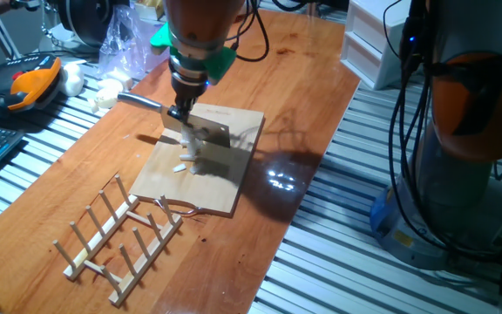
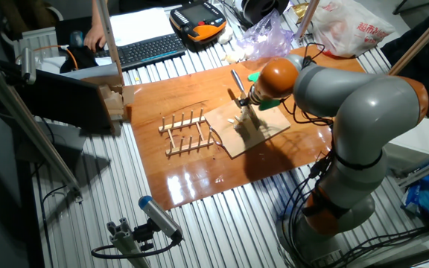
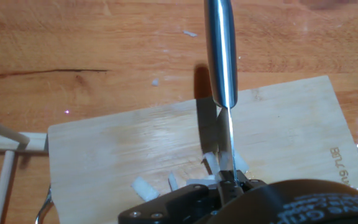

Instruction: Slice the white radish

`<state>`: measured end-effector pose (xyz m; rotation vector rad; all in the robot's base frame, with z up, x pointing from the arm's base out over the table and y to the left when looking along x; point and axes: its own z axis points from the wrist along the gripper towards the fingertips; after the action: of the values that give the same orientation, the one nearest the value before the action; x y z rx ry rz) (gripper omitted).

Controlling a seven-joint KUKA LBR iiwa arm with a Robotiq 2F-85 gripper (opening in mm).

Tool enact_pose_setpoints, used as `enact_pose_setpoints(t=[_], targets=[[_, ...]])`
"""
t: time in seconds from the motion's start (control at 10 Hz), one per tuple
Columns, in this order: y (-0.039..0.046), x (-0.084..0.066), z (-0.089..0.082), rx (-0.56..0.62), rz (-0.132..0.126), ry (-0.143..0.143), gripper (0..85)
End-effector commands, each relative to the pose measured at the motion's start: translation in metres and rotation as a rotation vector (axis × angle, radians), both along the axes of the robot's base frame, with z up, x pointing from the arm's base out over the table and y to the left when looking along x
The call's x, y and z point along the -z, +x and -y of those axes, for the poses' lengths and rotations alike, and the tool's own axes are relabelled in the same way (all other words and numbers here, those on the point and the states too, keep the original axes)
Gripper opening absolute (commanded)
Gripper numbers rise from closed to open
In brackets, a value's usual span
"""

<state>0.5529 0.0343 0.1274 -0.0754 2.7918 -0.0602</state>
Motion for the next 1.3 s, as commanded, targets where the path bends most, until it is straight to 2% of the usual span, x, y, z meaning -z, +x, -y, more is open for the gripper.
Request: enact_pose_setpoints(t=[0.0, 0.1, 0.2, 0.3, 0.5, 0.6, 0.8, 1.0, 1.2], targets=[[-0.0002, 0.0, 0.0, 0.0, 0.0, -0.003, 0.0], [0.001, -0.007, 0.001, 0.0, 0.0, -0.026, 0.0], [0.0042, -0.023, 0.006, -0.012, -0.033, -0.024, 0.0], [0.0081, -0.036, 0.009, -0.027, -0.08, -0.005, 0.0], [0.0086, -0.017, 0.006, -0.019, -0.036, -0.01, 0.0], [0.0098, -0.012, 0.004, -0.018, -0.036, -0.002, 0.0], [0.0092, -0.012, 0.003, -0.018, -0.036, 0.004, 0.0], [0.0103, -0.021, -0.001, -0.008, -0.048, 0.008, 0.0], [0.0133, -0.025, -0.005, -0.001, -0.053, -0.002, 0.0]])
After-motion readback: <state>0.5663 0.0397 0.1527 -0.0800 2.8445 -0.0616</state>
